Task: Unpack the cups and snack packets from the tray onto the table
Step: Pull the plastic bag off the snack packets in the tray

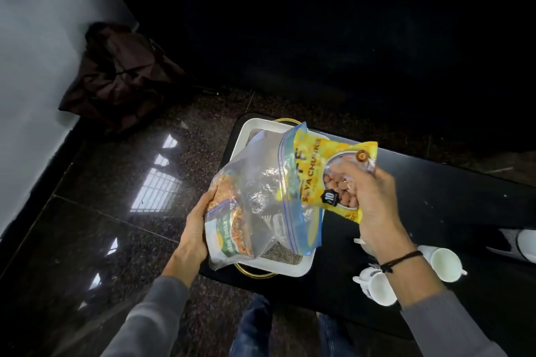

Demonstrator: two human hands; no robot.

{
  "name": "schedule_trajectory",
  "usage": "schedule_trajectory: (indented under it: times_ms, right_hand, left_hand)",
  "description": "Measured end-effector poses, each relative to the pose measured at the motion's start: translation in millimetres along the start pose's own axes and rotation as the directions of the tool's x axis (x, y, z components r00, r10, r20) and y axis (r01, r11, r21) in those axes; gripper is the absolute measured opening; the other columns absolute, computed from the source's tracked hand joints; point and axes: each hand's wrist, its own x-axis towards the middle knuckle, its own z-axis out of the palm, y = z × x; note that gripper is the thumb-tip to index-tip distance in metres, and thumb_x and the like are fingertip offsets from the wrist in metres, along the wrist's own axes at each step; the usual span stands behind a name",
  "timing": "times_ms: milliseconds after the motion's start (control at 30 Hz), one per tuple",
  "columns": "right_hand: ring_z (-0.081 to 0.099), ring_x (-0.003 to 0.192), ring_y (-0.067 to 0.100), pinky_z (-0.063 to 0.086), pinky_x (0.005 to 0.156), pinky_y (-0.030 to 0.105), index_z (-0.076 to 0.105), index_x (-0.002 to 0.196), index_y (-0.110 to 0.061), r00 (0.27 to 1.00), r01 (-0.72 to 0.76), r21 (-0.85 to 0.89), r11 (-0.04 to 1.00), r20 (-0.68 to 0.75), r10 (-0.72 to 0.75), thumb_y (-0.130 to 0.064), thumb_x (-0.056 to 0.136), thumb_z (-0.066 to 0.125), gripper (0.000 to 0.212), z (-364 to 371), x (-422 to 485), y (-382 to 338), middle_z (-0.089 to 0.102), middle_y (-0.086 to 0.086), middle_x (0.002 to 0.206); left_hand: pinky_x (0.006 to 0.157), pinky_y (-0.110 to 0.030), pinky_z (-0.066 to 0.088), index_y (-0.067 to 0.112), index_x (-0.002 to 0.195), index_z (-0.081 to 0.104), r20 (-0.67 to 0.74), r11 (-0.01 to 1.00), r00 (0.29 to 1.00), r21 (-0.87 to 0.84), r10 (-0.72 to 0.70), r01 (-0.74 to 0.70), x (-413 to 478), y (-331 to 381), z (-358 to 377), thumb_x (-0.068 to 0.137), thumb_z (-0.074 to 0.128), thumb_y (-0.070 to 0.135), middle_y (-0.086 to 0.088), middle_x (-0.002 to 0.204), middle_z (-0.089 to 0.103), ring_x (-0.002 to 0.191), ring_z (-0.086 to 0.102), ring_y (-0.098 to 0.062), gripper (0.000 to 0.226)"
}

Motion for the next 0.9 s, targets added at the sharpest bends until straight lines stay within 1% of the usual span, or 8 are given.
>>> schedule_trajectory:
  times_ms: [133,233,300,367,433,567,700,900]
  right_hand:
    - [0.056,0.070,0.028,0.045,0.064,0.039,0.074,0.068,-0.019,0.988,-0.053,0.149,0.987,-0.135,0.074,-0.022,0.063,0.081,0.009,-5,13,-2,0.068,0.012,0.073]
    - [0.057,0.074,0.031,0.046,0.070,0.046,0.069,0.062,-0.018,0.974,-0.078,0.177,0.981,-0.198,0.114,-0.021,0.063,0.079,0.010,-3,23,4,0.067,0.014,0.076]
    - [0.060,0.069,0.029,0.050,0.068,0.043,0.067,0.063,-0.018,0.964,-0.094,0.205,0.974,-0.226,0.140,-0.022,0.065,0.077,0.011,1,33,11,0.067,0.013,0.075]
    - [0.065,0.049,0.020,0.056,0.053,0.029,0.067,0.063,-0.018,0.956,-0.099,0.209,0.973,-0.250,0.151,-0.020,0.070,0.075,0.012,8,47,21,0.070,0.002,0.059]
    - [0.059,0.033,0.008,0.046,0.037,0.017,0.068,0.065,-0.018,0.957,-0.084,0.160,0.984,-0.263,0.124,-0.019,0.073,0.076,0.011,15,62,32,0.065,-0.007,0.045]
    - [0.065,0.043,0.005,0.048,0.042,0.018,0.073,0.078,-0.015,0.978,-0.076,0.021,0.997,-0.195,0.079,-0.027,0.076,0.072,0.012,32,91,57,0.072,-0.003,0.059]
    - [0.071,0.056,0.011,0.054,0.052,0.025,0.069,0.069,-0.019,0.993,-0.031,-0.162,0.986,-0.121,0.012,-0.039,0.076,0.067,0.022,48,120,76,0.076,0.000,0.069]
    - [0.076,0.087,0.016,0.062,0.082,0.036,0.067,0.095,-0.025,0.997,0.036,-0.299,0.954,0.070,-0.016,-0.022,0.090,0.068,0.006,57,150,102,0.077,-0.007,0.090]
  left_hand:
    - [0.071,-0.044,0.064,0.014,0.104,0.082,0.080,0.989,0.996,-0.150,0.031,-0.019,-6,2,-6,0.091,0.069,0.039,-0.011,0.092,0.080,0.078,0.078,-0.029,0.031]
    - [0.072,-0.045,0.064,0.018,0.099,0.084,0.089,0.982,0.992,-0.175,0.090,-0.073,-6,4,-13,0.092,0.069,0.036,-0.008,0.093,0.081,0.080,0.079,-0.028,0.025]
    - [0.070,-0.043,0.064,0.019,0.094,0.084,0.078,0.980,0.989,-0.167,0.122,-0.108,-6,8,-16,0.085,0.076,0.035,-0.007,0.091,0.081,0.078,0.079,-0.027,0.021]
    - [0.070,-0.042,0.064,0.020,0.094,0.084,0.033,0.972,0.985,-0.171,0.172,-0.164,-3,13,-24,0.084,0.076,0.034,-0.006,0.093,0.081,0.080,0.079,-0.025,0.019]
    - [0.071,-0.042,0.064,0.020,0.098,0.085,-0.024,0.969,0.981,-0.151,0.192,-0.194,0,20,-33,0.090,0.071,0.037,-0.006,0.096,0.081,0.082,0.079,-0.025,0.023]
    - [0.071,-0.043,0.065,0.018,0.101,0.085,-0.082,0.973,0.974,-0.083,0.209,-0.216,6,31,-46,0.092,0.070,0.040,-0.006,0.100,0.082,0.085,0.080,-0.025,0.028]
    - [0.071,-0.042,0.065,0.020,0.101,0.085,-0.105,0.963,0.964,-0.092,0.244,-0.254,9,39,-58,0.093,0.067,0.041,-0.005,0.099,0.082,0.083,0.080,-0.023,0.029]
    - [0.070,-0.042,0.065,0.023,0.096,0.085,-0.048,0.976,0.977,-0.049,0.208,-0.211,15,35,-63,0.093,0.068,0.042,-0.002,0.094,0.081,0.079,0.079,-0.021,0.026]
